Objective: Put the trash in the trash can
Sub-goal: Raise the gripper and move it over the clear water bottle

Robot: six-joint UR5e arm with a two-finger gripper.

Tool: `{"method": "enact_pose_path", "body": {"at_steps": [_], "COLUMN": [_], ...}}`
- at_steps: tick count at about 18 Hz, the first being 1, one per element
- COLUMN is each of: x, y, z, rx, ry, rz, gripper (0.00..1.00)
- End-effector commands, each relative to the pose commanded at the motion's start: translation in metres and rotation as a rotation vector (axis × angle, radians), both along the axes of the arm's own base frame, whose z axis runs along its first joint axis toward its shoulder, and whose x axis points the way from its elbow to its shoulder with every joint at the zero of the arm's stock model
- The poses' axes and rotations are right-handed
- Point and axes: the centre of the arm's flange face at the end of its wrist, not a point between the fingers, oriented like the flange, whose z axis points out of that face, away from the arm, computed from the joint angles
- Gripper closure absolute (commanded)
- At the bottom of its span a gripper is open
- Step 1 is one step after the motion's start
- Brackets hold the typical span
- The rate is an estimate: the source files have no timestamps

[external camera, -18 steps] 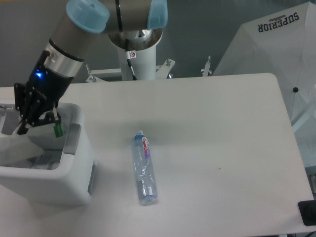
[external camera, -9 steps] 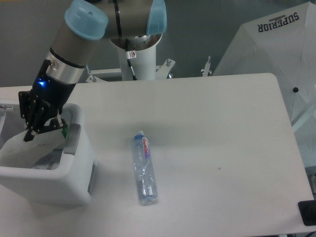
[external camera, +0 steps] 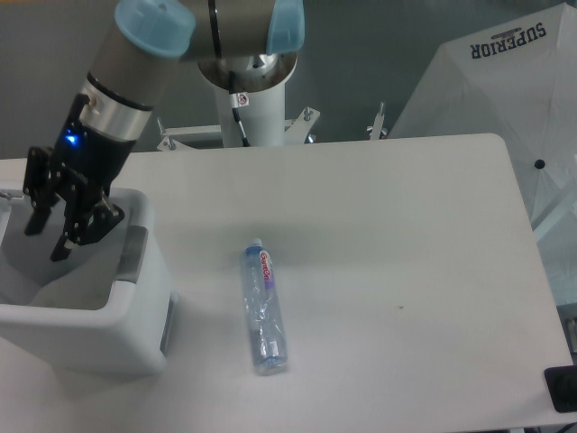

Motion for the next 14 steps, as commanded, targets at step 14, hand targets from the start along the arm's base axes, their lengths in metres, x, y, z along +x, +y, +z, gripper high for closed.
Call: {"method": "enact_pose_path", "body": {"at_steps": [14], "x": [-0.199], "y": [-0.065], "z": [-0.042], "rx": [-0.222], "ry": [-0.135], "rz": [0.796], "gripper": [0.0]}}
